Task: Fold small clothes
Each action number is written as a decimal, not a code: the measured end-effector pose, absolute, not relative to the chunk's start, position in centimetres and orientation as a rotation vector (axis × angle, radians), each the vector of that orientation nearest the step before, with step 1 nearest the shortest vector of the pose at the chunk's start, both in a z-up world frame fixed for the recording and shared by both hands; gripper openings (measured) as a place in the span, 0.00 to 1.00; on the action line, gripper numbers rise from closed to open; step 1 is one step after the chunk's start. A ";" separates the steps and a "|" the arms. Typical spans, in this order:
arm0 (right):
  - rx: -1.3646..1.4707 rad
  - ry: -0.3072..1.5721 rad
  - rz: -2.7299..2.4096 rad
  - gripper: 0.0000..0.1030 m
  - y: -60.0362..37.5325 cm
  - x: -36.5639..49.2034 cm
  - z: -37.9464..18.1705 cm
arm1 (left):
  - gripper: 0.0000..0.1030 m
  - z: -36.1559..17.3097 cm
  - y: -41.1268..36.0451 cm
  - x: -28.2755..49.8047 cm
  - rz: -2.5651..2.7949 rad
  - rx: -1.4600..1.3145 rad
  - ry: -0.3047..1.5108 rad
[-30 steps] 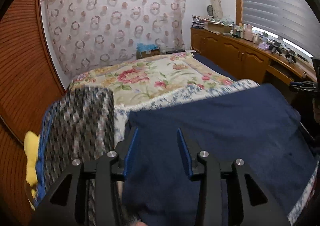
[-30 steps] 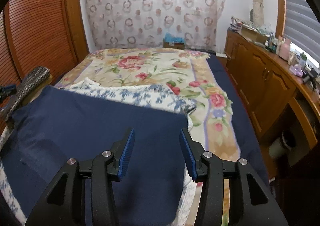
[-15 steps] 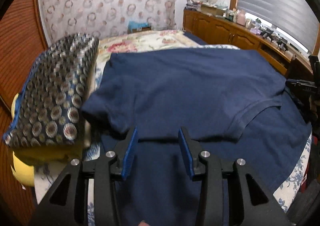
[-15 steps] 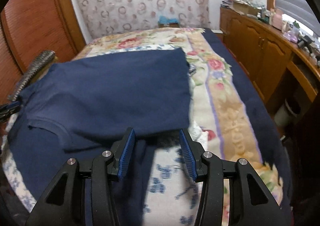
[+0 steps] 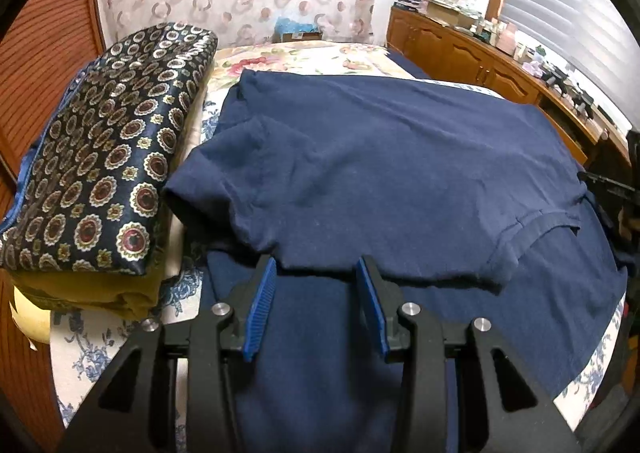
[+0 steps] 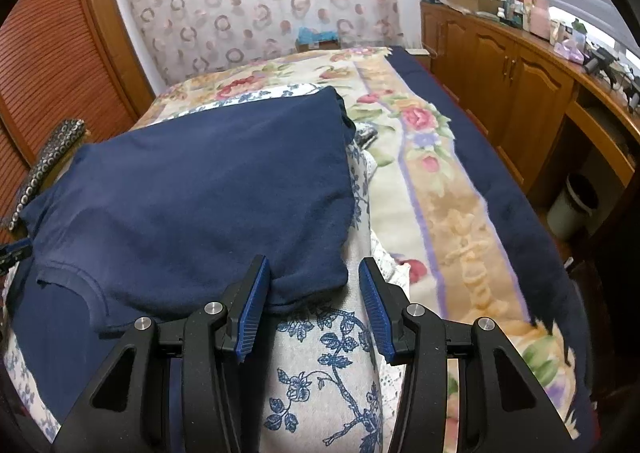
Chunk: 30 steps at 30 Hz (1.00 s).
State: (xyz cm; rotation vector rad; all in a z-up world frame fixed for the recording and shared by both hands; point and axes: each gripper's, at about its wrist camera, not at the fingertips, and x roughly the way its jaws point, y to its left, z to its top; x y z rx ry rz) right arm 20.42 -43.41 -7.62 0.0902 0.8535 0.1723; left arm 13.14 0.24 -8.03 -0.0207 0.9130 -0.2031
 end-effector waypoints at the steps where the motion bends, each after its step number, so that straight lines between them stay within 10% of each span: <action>1: 0.089 0.855 0.172 0.46 -43.4 20.5 -7.6 | 0.39 -8.1 0.3 13.2 -0.192 -0.026 0.917; 9: 0.061 0.863 0.170 0.46 -42.9 21.0 -7.6 | 0.39 -8.4 0.9 14.7 -0.139 -0.063 0.918; 16: 0.015 0.843 0.234 0.07 -41.7 20.9 -6.9 | 0.29 -7.8 0.5 15.5 -0.148 -0.067 0.881; 20: -0.012 0.782 0.290 0.05 -40.8 20.2 -5.7 | 0.00 -7.4 0.2 16.0 -0.150 -0.041 0.865; 30: 0.100 0.628 0.401 0.04 -41.0 19.1 -0.2 | 0.00 -1.9 1.5 13.5 -0.176 -0.035 0.670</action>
